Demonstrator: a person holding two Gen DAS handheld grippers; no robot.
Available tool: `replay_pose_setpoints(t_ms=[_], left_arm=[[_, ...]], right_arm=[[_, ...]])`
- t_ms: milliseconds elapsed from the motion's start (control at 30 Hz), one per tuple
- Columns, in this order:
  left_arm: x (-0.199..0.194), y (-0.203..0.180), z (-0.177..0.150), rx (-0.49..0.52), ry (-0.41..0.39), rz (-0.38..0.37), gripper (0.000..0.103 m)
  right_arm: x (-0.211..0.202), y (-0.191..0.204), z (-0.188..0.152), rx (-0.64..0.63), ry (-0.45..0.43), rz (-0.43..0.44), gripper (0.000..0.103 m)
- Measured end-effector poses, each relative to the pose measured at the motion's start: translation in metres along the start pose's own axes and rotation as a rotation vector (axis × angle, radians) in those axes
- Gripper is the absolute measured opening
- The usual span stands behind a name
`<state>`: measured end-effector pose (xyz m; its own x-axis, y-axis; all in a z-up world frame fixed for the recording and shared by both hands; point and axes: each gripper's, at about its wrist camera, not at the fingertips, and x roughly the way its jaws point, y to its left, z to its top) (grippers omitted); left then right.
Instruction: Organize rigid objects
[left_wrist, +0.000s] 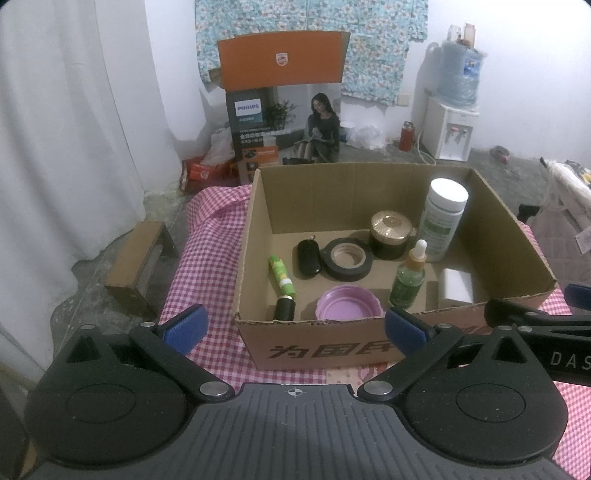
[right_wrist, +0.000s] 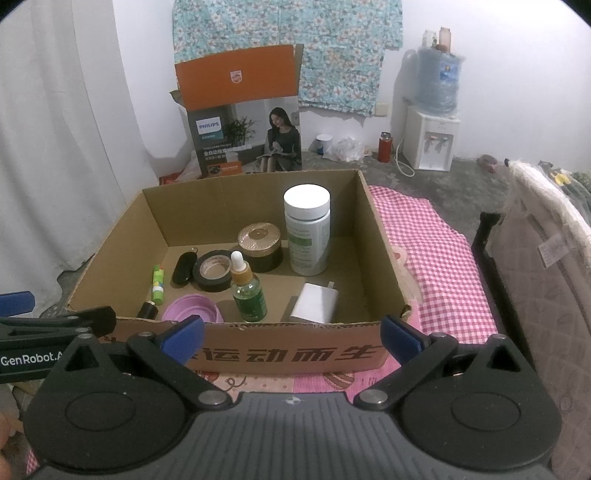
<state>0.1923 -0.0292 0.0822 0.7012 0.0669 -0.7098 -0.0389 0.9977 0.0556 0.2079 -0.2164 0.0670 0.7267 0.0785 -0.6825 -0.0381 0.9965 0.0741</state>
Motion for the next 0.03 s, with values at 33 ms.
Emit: replay_pose_setpoints(t_ms=[33], left_arm=[[-0.0001, 0.0, 0.0, 0.001, 0.001, -0.001, 0.102]], right_arm=[[-0.0004, 0.0004, -0.0004, 0.0, 0.0, 0.0, 0.103]])
